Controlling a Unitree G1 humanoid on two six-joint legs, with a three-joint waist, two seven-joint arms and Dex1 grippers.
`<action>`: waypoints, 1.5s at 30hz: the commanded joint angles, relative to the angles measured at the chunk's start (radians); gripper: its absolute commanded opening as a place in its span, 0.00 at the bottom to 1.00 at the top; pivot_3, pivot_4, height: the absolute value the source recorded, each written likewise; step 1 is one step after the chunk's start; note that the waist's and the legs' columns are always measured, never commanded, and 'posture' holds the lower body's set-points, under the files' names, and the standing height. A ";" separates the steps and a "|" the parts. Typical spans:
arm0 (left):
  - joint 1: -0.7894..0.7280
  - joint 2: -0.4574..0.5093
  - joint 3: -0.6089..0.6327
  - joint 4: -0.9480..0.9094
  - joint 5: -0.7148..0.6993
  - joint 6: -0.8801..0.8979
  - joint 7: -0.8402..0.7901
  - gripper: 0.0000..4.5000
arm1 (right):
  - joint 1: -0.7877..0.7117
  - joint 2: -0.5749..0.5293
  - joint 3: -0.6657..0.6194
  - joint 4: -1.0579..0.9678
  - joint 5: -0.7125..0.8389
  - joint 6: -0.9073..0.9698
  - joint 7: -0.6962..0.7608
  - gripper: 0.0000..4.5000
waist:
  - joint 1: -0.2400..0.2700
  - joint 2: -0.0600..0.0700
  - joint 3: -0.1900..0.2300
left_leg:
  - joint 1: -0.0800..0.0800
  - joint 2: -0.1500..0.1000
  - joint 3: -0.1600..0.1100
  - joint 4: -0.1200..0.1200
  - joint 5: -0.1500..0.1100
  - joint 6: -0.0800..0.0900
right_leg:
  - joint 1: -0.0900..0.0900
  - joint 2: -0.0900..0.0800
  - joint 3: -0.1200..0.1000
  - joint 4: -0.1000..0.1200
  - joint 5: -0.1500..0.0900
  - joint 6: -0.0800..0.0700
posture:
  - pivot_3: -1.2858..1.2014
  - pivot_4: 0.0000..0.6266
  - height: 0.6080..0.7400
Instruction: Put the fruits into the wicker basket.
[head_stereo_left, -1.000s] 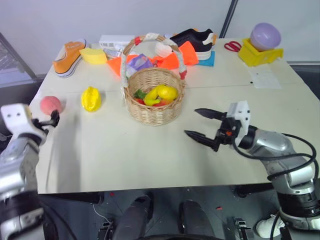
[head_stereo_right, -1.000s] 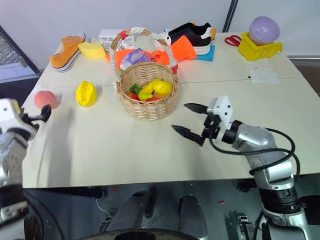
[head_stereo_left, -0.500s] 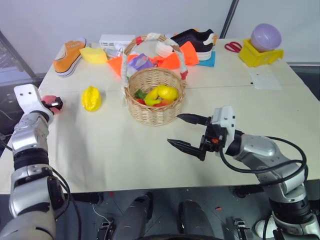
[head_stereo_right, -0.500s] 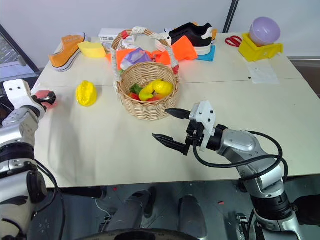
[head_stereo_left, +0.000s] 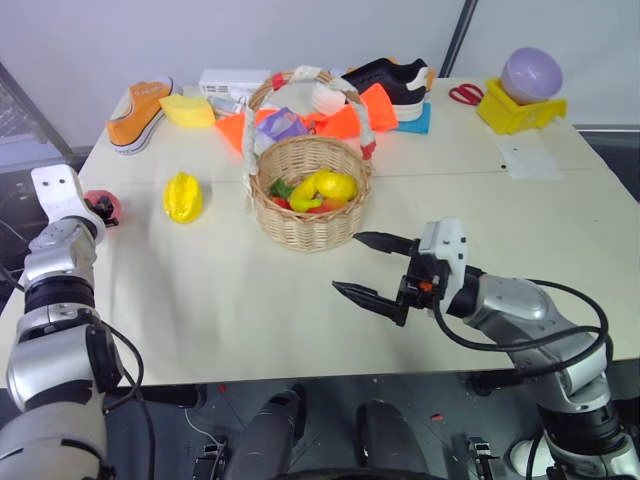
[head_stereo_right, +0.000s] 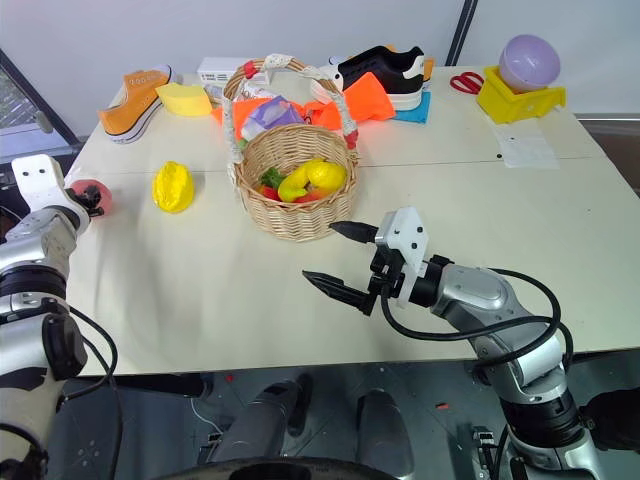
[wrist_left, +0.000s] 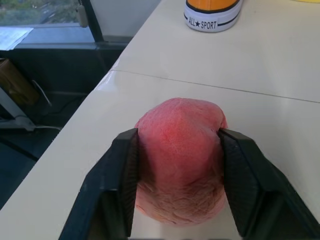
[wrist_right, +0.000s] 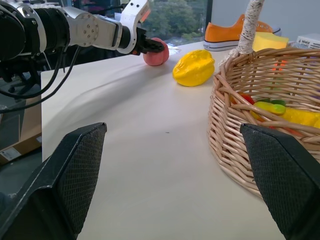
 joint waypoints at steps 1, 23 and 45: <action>-0.001 0.038 -0.012 -0.041 0.018 -0.013 0.006 0.41 | -0.010 0.010 0.001 -0.035 0.012 -0.013 -0.003 1.00 | 0.000 0.000 0.000 | 0.000 0.000 0.000 0.000 0.000 0.000 | 0.000 0.000 0.000 0.000 0.000 0.000 | 0.52 0.24 1.00; 0.267 -0.026 -0.288 -1.332 -0.464 0.451 -0.422 0.41 | -0.107 -0.043 -0.084 0.075 0.028 -0.018 0.056 1.00 | 0.002 0.000 0.000 | 0.001 0.001 0.001 0.001 0.000 0.000 | 0.002 -0.001 0.001 0.000 -0.001 -0.005 | 0.52 0.24 1.00; 0.318 -0.002 -0.068 -1.155 -0.466 0.431 -0.571 0.98 | -0.065 -0.012 -0.066 0.000 0.022 -0.020 -0.023 1.00 | -0.033 0.001 0.000 | -0.001 0.002 0.001 0.000 0.002 0.002 | 0.000 0.001 0.002 0.002 0.001 -0.002 | 0.52 0.24 1.00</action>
